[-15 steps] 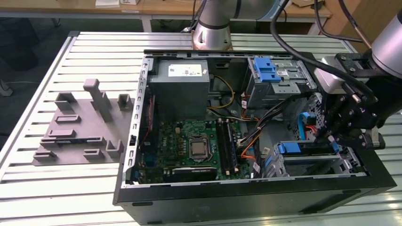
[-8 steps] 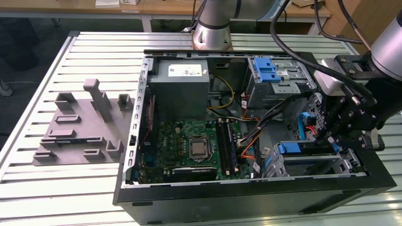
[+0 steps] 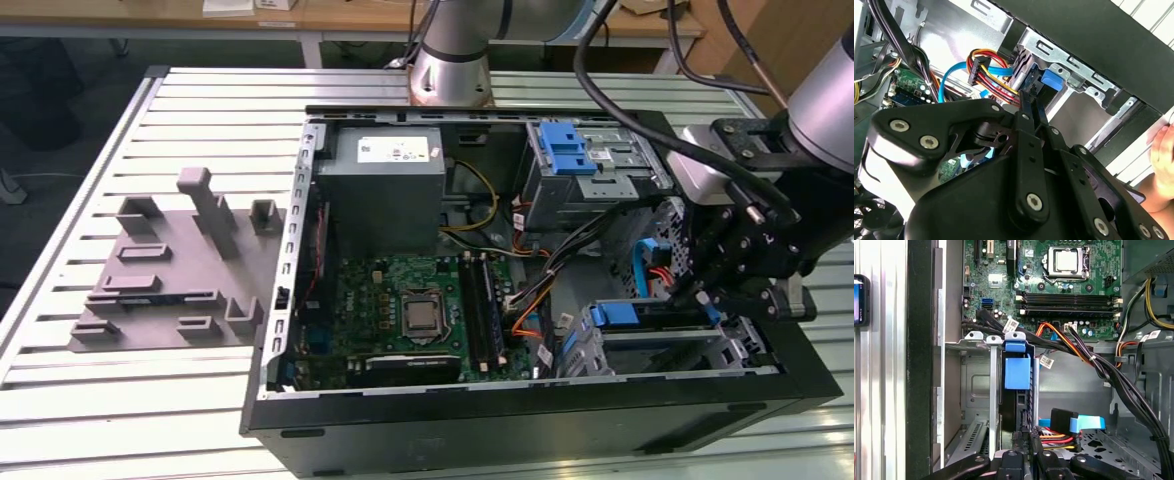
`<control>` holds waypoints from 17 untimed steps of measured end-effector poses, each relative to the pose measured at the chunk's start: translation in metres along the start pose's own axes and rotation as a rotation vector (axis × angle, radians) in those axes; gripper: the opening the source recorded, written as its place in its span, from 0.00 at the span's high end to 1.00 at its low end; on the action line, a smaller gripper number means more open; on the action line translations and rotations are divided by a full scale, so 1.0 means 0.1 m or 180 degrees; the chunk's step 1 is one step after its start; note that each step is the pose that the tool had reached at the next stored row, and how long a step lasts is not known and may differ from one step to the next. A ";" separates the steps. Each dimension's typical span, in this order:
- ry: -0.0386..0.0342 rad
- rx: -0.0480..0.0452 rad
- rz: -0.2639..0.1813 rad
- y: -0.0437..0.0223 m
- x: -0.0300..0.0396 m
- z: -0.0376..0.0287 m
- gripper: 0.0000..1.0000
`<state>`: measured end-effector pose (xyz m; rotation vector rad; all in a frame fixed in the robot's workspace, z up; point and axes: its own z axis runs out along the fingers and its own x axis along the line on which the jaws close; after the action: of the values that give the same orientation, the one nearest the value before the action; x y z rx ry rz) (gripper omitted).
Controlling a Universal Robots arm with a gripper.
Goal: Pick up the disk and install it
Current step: 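Insert the first disk wire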
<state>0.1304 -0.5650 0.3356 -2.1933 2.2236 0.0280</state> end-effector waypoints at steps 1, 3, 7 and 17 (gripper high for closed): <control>0.0000 0.0000 0.0001 0.000 0.000 0.001 0.83; -0.0002 0.0000 0.0002 -0.001 0.000 0.009 0.83; -0.0003 -0.0001 0.0005 -0.002 0.001 0.023 0.83; -0.0003 -0.0003 0.0012 -0.014 0.006 0.066 0.83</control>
<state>0.1317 -0.5654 0.3290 -2.1891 2.2277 0.0300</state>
